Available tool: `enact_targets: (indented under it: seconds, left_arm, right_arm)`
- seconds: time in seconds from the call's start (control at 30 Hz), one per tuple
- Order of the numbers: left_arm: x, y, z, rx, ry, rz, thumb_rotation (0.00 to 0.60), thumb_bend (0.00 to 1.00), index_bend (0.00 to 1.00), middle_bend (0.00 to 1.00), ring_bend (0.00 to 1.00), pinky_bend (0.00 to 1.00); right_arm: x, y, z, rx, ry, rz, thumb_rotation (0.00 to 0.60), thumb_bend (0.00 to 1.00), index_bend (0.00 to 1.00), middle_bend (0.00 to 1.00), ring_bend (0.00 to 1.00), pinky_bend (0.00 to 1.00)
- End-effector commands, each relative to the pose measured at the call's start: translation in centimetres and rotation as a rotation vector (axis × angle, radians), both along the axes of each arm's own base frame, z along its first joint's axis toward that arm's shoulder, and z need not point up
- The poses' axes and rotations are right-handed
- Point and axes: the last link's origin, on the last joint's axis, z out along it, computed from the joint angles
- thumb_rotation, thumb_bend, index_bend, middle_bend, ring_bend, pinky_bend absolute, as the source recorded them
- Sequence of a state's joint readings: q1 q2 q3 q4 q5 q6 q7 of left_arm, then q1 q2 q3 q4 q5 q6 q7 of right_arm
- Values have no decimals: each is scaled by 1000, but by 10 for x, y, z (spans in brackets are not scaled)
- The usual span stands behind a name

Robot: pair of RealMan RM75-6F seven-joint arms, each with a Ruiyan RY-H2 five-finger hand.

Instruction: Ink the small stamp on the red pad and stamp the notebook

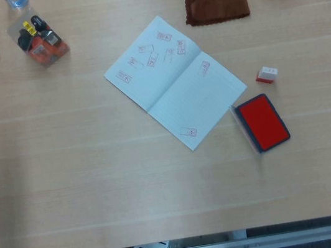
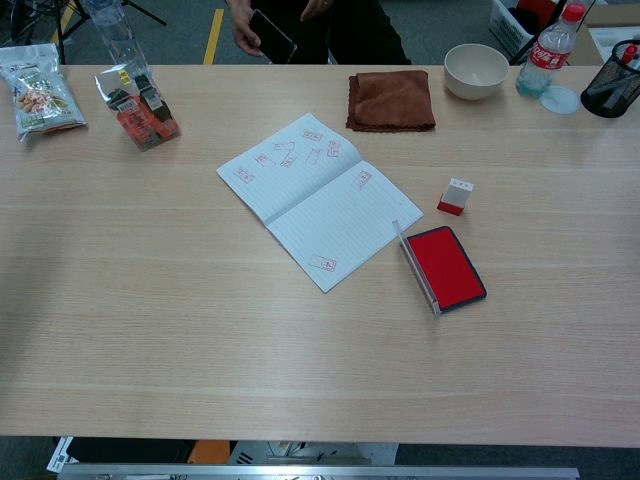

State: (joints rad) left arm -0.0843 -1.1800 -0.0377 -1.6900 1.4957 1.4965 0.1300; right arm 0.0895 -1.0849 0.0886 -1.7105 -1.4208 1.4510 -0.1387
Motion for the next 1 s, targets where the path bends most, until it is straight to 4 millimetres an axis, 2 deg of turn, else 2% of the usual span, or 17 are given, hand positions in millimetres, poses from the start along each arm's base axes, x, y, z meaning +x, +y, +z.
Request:
enact_targets:
  seconds: [0.03,0.47,1.0]
  left_arm:
    - [0,0,0,-2,2,1,600,291,176,129,115,51]
    - [-3,-1,1,-3,-2,7,600,291,176,129,115,51]
    - [-7,0,-2,-22,-2,6,600,292,176,129,115,51]
  right_arm:
    - [0,0,0,1,1,0,600,266,555,432,293,311]
    - [9,-8,-6,18,-1,5,600,267,555,432,293,311]
    - [49,-45,-50,105,-8,12,600,256,555,432,293,311]
